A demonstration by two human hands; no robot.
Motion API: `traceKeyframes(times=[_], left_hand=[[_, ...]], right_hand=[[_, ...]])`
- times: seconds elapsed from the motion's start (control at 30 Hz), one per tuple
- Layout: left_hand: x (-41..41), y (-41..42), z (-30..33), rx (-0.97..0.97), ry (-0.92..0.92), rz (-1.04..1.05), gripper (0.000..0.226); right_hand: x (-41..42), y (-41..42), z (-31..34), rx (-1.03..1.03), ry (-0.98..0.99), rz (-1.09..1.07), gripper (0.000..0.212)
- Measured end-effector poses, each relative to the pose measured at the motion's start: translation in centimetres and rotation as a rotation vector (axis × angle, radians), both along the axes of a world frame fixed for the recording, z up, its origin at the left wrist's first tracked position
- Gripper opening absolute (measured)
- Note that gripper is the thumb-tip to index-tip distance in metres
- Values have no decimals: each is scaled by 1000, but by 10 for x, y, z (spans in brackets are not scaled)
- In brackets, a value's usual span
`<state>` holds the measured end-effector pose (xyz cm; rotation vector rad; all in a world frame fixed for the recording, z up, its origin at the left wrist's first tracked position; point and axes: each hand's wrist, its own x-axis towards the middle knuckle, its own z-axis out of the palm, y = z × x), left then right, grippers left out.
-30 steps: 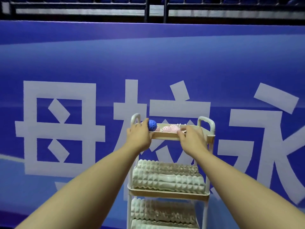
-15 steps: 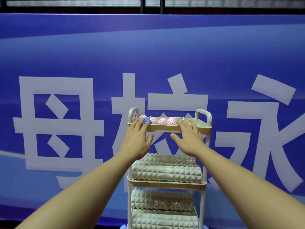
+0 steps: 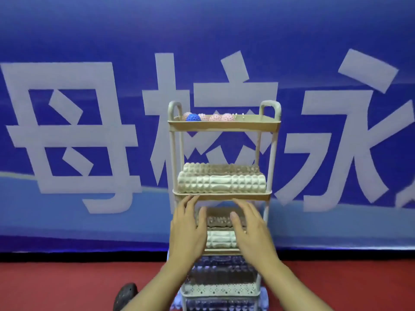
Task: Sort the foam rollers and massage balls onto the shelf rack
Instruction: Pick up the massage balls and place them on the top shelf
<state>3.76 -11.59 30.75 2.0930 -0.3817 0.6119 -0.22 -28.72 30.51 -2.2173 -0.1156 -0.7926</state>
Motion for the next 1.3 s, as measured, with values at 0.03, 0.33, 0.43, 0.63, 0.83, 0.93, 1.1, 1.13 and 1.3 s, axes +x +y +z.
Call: traceKeyframes(times=[0.03,0.33,0.43,0.63,0.83,0.93,1.1,1.13,1.3], left_hand=[[-5,1,-26,36,44,-14,45],[-52,28,-252,352,443,-70,42],[-60,32,-312,386,603,-87,50],[-62,23,-402,363,901,-103,45],[-52,8,-485,346,1170,-113,50],[-41,-7,-523,318,1265,-109,51],[-18,-38,-598,146,1463,-14,56],[-17,-41,-621,120,1476,9,66],[-7,-67,-657,67,1483,58,88]], right_hand=[[-7,1,-30,-40,69,-12,37],[-71,5,-266,-45,681,-88,43],[-88,6,-324,42,811,-107,39],[-90,-2,-422,54,1100,-150,51],[-70,-9,-496,210,1273,-282,52],[-59,-15,-528,354,1312,-389,57],[-45,-31,-579,501,1317,-458,67],[-43,-33,-586,498,1313,-452,73],[-35,-41,-616,539,1284,-476,81]])
